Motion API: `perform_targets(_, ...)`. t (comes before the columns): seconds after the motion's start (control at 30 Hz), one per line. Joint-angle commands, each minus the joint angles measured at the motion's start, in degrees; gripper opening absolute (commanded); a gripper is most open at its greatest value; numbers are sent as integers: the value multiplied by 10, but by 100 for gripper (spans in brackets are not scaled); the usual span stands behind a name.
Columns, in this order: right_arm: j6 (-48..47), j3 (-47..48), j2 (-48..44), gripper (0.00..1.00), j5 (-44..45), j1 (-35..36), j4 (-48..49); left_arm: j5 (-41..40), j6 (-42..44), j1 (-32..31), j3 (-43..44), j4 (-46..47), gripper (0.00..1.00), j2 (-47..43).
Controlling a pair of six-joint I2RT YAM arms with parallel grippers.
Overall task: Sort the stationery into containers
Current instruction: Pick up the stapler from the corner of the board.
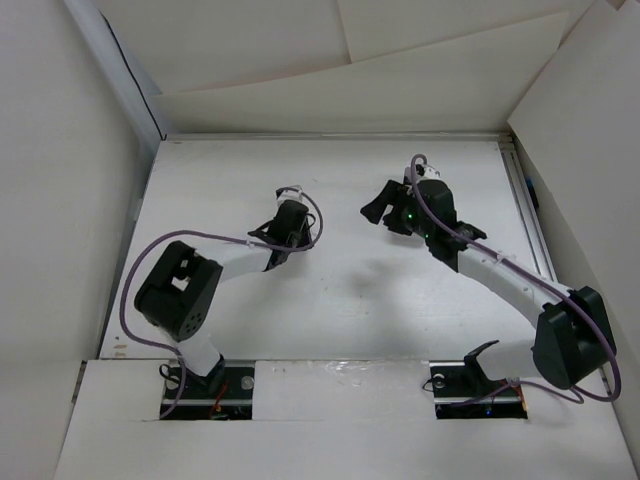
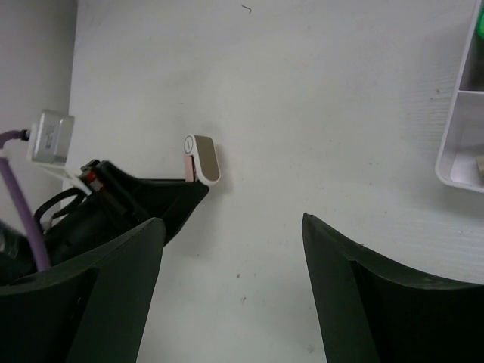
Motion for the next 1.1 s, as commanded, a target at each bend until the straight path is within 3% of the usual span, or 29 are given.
perform_targets(0.0,-7,17,-18,79,-37,-14,26,71,16,-11,-45,79,0,-78)
perform_targets(0.17,-1,12,-4,79,-73,-26,38,189,29,-23,-99,176,0,-133)
perform_targets(0.37,4,17,38,84,-152,-37,56,143,88,-121,-61,168,0,-141)
perform_targets(0.47,4,24,58,85,-179,-37,61,138,93,-141,-49,162,0,-128)
perform_targets(0.7,10,30,72,88,-204,-42,68,156,88,-141,-56,176,0,-144)
perform_targets(0.97,15,30,72,82,-231,-42,78,132,88,-141,-29,172,0,-144)
perform_targets(1.07,15,30,72,76,-244,-42,78,132,88,-141,-17,166,0,-138)
